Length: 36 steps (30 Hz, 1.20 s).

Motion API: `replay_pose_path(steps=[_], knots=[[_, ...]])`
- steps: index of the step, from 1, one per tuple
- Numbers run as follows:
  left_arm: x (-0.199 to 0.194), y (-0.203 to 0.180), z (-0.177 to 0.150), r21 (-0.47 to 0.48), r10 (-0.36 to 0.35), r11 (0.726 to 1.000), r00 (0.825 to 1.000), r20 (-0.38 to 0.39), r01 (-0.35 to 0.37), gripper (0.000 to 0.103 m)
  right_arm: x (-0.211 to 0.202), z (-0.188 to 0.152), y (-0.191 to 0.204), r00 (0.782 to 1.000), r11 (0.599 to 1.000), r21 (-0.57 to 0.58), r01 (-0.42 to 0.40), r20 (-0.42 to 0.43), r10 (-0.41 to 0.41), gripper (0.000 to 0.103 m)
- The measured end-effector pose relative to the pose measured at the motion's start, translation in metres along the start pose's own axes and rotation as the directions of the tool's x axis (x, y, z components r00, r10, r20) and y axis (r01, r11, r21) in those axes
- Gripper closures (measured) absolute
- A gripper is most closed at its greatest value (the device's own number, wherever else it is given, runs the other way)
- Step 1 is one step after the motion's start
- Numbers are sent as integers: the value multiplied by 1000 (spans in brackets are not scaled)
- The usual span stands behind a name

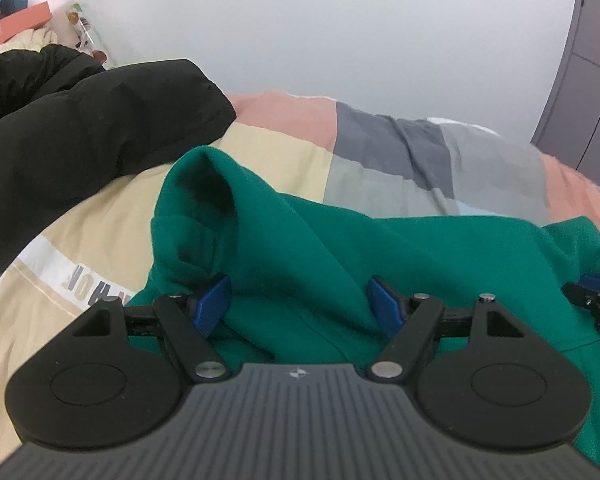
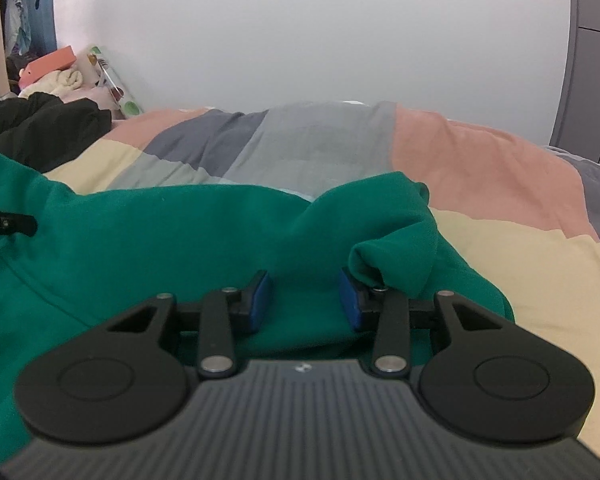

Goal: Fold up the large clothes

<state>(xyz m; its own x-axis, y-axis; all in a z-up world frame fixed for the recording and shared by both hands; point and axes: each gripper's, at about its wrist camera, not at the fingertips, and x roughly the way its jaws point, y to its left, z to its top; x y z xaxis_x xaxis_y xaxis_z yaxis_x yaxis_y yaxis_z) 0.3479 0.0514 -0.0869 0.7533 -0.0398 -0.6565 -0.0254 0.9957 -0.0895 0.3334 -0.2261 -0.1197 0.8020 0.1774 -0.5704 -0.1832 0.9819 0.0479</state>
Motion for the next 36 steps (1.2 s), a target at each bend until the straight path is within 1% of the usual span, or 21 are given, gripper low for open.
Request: replay_pose_path(steps=[3,6,7,9,14,16,19,21,24,27,31,33,36], knots=[[-17,-5,1,-11,-4,1000,1000,-9,4,22,-10,5,-3,999,998,45,-32,4,32,62],[-42,-10,0,-28,-16,999,1000,-10,16,22,-25,12,0,999,995,84,-52,-1,52,62],[-51,-13,-1,-26,-9,1000,1000,-6,9,22,-31,14,2,998,995,88,-56,1,56,61],[-72,-22,-2,-14,-3,1000,1000,2,3,22,-48,18,8,998,994,86,-65,11,64,61],[-134,-41,-13,-14,-46,999,999,28,46,22,-98,24,28,996,995,43,-86,36,85,61],[-159,-46,-22,-25,-68,997,997,39,69,22,-120,22,36,994,994,32,-103,44,102,61],[-190,-53,-40,-36,-90,995,995,41,92,22,-152,13,46,985,985,37,-168,44,166,61],[-213,-56,-59,-64,-113,991,993,42,116,22,-171,3,54,976,976,29,-216,30,215,61],[-237,-60,-87,-90,-145,985,989,32,147,22,-195,-14,65,970,970,5,-244,5,244,61],[-250,-64,-115,-86,-150,985,988,24,152,22,-210,-31,71,963,963,11,-270,-14,270,61],[-253,-66,-144,-99,-157,983,987,-15,155,22,-216,-48,77,950,953,2,-304,-75,304,61],[-248,-64,-156,-96,-154,984,987,-34,151,22,-217,-55,81,949,953,-1,-302,-97,301,61],[-233,-61,-170,-92,-150,985,986,-72,143,22,-208,-64,81,941,950,22,-312,-130,312,61]])
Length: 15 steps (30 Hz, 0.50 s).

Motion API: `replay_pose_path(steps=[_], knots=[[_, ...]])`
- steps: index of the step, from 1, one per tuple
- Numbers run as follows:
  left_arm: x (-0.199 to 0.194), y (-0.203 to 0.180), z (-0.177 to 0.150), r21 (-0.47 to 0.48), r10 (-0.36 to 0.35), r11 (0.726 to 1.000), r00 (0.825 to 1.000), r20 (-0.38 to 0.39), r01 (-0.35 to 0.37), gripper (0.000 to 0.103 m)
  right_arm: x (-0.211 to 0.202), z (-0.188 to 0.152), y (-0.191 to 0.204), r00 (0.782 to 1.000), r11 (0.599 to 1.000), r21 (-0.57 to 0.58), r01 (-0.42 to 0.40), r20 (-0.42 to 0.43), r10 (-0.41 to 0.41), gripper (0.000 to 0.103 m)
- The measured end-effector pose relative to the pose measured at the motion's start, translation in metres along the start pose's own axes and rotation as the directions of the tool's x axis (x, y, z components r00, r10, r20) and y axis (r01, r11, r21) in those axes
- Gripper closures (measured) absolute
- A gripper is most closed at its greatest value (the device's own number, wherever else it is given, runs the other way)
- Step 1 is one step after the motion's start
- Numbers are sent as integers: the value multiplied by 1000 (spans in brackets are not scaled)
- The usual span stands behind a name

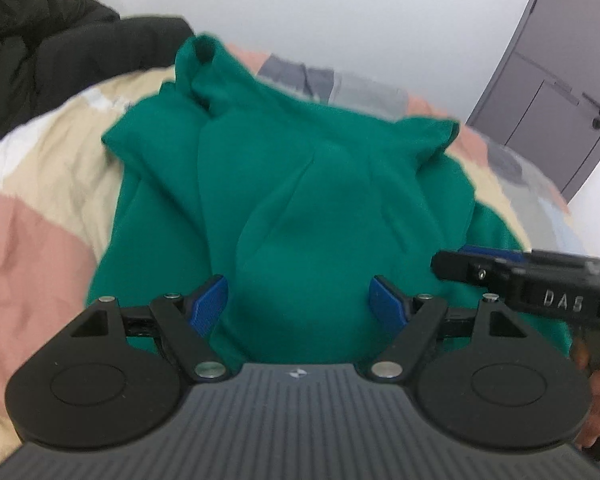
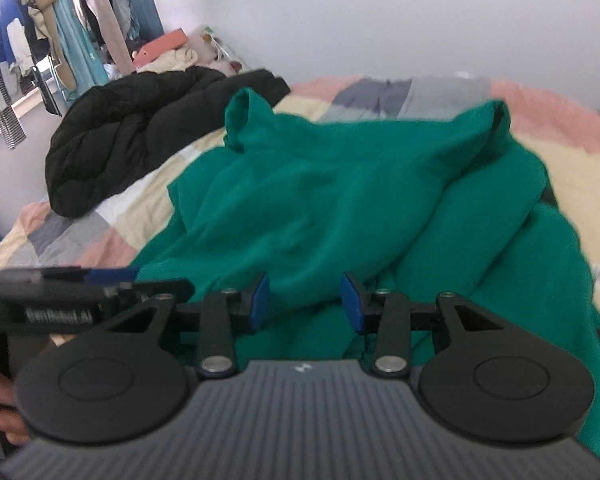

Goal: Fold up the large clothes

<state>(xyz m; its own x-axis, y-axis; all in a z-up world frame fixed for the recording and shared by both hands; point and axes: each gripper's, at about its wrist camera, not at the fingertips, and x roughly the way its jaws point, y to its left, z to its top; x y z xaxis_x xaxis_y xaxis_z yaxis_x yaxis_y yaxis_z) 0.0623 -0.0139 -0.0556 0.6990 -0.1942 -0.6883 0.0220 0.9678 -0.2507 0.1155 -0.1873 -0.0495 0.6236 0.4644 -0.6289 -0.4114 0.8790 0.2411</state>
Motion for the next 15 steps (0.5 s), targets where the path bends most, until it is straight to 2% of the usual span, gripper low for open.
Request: replay_pose_path(steps=[4,6,15], knots=[[19,14,-12,-59,-22,998,999,-42,20,21,22,-18,-7,998,1000,27,-12,-59,13,61],[27,17,-16,-68,-22,998,998,-52,19,18,29,-25,-12,998,997,67,-28,-58,31,61],[20,16,-19,-70,-43,997,999,-21,42,17,30,-27,-19,997,992,116,-50,-48,55,61]])
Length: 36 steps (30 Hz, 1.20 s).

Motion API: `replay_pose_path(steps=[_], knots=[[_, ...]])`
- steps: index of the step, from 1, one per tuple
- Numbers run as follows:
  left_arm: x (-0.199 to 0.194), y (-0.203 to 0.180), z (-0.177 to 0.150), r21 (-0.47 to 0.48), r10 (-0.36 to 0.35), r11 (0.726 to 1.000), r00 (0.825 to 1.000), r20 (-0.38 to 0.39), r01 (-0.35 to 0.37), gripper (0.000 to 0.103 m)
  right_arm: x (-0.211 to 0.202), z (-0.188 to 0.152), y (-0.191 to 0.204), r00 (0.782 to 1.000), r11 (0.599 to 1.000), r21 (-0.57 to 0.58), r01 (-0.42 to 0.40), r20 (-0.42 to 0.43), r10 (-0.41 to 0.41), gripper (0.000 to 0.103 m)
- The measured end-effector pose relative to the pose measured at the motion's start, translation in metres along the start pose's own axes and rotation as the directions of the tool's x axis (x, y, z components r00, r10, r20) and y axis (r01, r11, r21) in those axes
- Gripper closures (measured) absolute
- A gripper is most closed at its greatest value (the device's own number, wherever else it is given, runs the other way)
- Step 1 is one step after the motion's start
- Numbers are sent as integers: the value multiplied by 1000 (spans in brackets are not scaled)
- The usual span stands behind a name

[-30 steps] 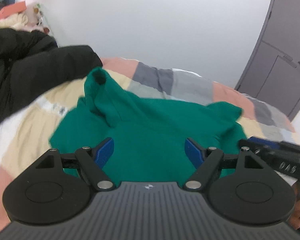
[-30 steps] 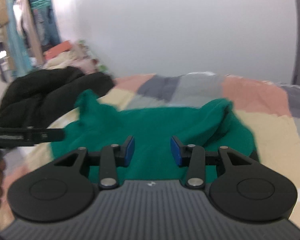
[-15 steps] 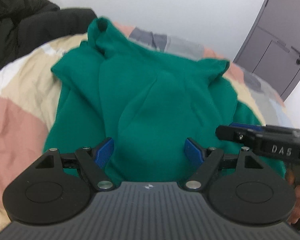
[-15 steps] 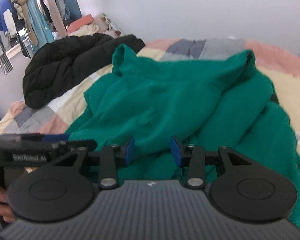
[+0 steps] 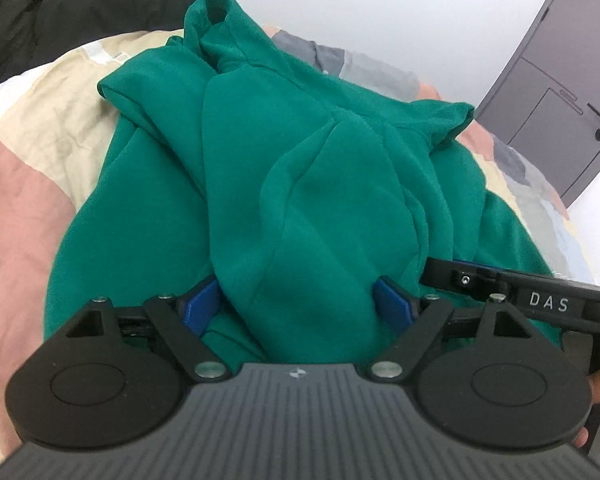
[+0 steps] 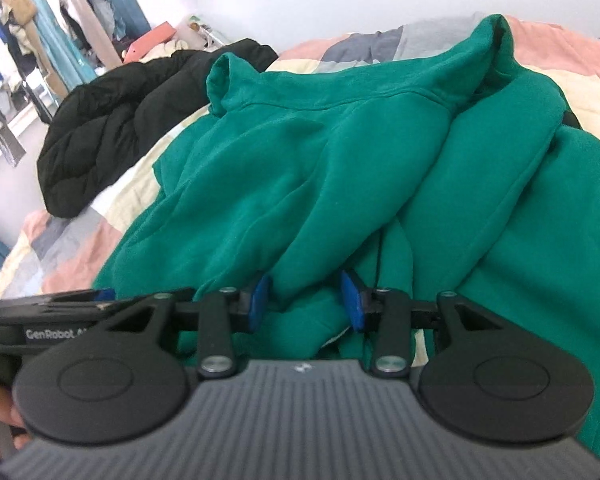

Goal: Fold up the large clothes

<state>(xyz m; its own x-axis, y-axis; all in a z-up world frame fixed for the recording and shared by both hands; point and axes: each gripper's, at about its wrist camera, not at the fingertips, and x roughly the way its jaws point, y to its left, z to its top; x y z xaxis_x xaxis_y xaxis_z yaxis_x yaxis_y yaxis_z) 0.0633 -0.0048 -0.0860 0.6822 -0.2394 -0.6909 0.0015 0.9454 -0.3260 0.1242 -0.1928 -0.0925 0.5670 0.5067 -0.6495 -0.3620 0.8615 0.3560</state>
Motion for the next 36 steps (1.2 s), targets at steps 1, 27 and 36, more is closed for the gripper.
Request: replay_pose_path(steps=[1,27,36], knots=[[-5,0,0,1,-1,1000,1000,-3,1,17,-4,1,0,1000,1000,8,-1,-1,1,61],[-78,115,-6,-333,-49,942,960,-276,-48,17,-144,-20,-161,980,969,218,119,-183,-79,28],[-56,88,-16,-279,-143,959,940,-309,55,17,-156,-38,-196,991,946,303,114,-105,-86,27]])
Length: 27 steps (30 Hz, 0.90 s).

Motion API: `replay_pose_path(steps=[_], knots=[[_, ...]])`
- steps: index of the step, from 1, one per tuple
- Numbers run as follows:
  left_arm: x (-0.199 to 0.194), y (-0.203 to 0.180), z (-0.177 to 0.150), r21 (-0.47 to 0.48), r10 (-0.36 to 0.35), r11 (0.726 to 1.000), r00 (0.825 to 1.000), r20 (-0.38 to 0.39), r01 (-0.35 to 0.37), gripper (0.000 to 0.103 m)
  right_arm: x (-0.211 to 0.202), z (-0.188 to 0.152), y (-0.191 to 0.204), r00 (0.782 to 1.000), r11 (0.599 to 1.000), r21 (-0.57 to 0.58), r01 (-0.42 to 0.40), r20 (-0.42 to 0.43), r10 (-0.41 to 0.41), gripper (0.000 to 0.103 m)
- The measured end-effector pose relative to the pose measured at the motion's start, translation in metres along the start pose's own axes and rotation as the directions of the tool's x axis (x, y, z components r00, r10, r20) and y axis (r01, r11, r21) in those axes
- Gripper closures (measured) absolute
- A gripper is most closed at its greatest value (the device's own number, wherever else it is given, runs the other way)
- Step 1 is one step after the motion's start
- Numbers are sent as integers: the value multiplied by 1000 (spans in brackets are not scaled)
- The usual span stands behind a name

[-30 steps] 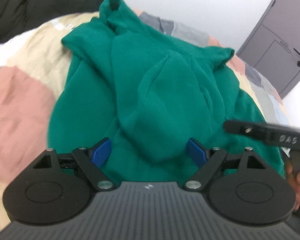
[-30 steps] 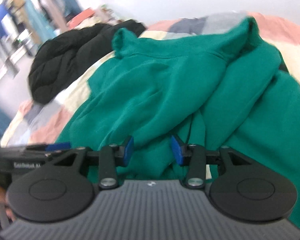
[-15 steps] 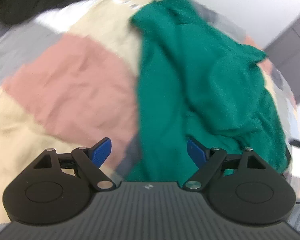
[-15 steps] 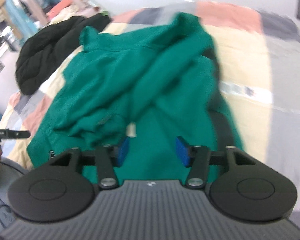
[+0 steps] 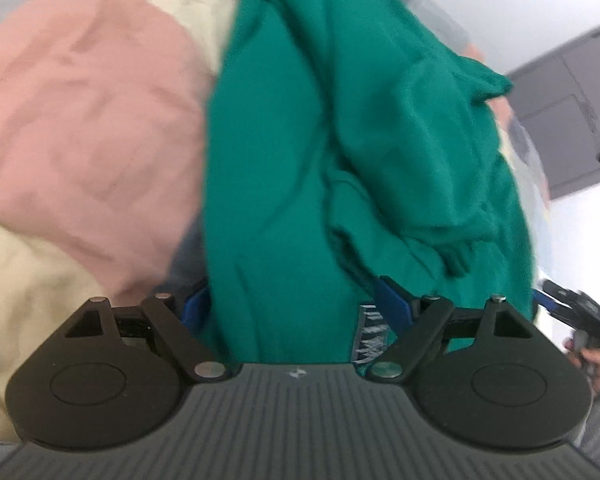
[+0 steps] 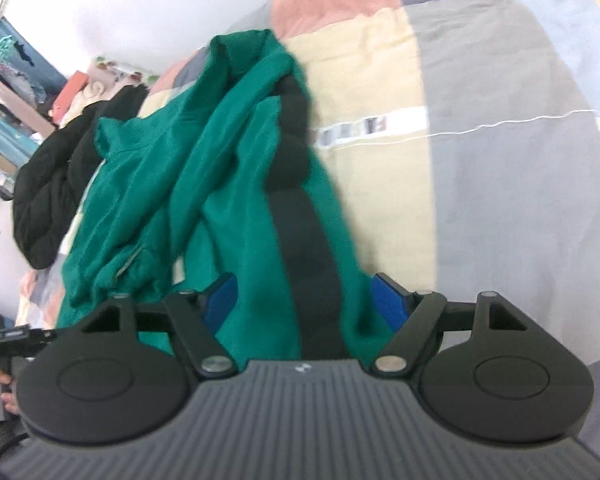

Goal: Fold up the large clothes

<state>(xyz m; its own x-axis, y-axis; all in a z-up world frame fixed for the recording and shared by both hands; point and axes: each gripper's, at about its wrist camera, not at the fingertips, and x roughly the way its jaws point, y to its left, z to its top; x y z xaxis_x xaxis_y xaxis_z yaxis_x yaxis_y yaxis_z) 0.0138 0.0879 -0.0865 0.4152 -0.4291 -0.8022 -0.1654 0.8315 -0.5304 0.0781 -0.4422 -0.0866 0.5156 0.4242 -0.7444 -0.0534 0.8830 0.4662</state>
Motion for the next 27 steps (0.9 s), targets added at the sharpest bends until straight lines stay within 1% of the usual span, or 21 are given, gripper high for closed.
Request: replay_pose_path(steps=[2,4,5,6,7,9,11,13,15,16,17,19,20,21,22,23,25,26,27], knots=[[-5,4,1,-17,-62,998,998,11,62,17,4,0,-8,1000,1000,3,27,-4,-27,27],[-9,9,-1,-47,-133,990,991,22,134,17,12,0,-15,999,999,1,37,-21,-37,27],[-11,10,-1,-62,-155,986,988,24,156,17,19,-1,-19,998,999,2,44,-34,-44,27],[-10,12,-1,-72,-160,984,987,23,161,17,24,-1,-22,998,999,2,42,-46,-42,27],[-10,12,-1,-76,-148,986,989,19,149,17,30,-2,-25,998,1000,8,29,-54,-28,23],[-4,12,-1,-87,-104,991,995,8,105,17,37,-3,-29,999,999,43,-19,-47,21,17],[4,13,-2,-97,-72,993,997,-10,70,17,41,-3,-28,997,996,61,-58,-47,61,15],[8,11,-2,-88,-60,994,998,-18,58,17,43,-1,-25,994,994,58,-89,-57,92,15],[8,10,-4,-73,-71,995,997,-20,70,17,43,0,-22,982,984,61,-165,-83,170,15],[6,10,-5,-67,-100,993,995,-16,99,17,44,1,-21,975,978,61,-198,-93,203,15],[4,10,-6,-65,-147,987,989,-10,146,17,43,1,-18,965,970,49,-237,-103,241,15],[0,9,-7,-60,-254,966,967,-7,253,17,43,-1,-16,944,951,42,-307,-117,310,15],[-1,7,-8,-50,-277,960,961,-7,277,18,42,-2,-15,927,934,44,-354,-117,357,15],[-1,4,-10,-33,-267,963,964,-8,266,18,43,-4,-14,916,923,40,-382,-121,384,15],[1,2,-11,-18,-245,969,969,-14,245,18,44,-5,-12,919,928,30,-372,-130,373,15],[4,0,-11,-15,-219,976,975,-26,218,18,48,-5,-11,927,938,23,-346,-148,346,16],[14,0,-10,-34,-156,987,987,-49,154,19,56,-5,-13,933,948,30,-316,-173,316,17],[19,1,-10,-46,-138,990,989,-57,135,23,60,-4,-12,938,955,30,-294,-181,295,18],[23,2,-10,-49,-124,991,990,-62,121,25,62,-2,-9,942,960,19,-280,-189,279,17]])
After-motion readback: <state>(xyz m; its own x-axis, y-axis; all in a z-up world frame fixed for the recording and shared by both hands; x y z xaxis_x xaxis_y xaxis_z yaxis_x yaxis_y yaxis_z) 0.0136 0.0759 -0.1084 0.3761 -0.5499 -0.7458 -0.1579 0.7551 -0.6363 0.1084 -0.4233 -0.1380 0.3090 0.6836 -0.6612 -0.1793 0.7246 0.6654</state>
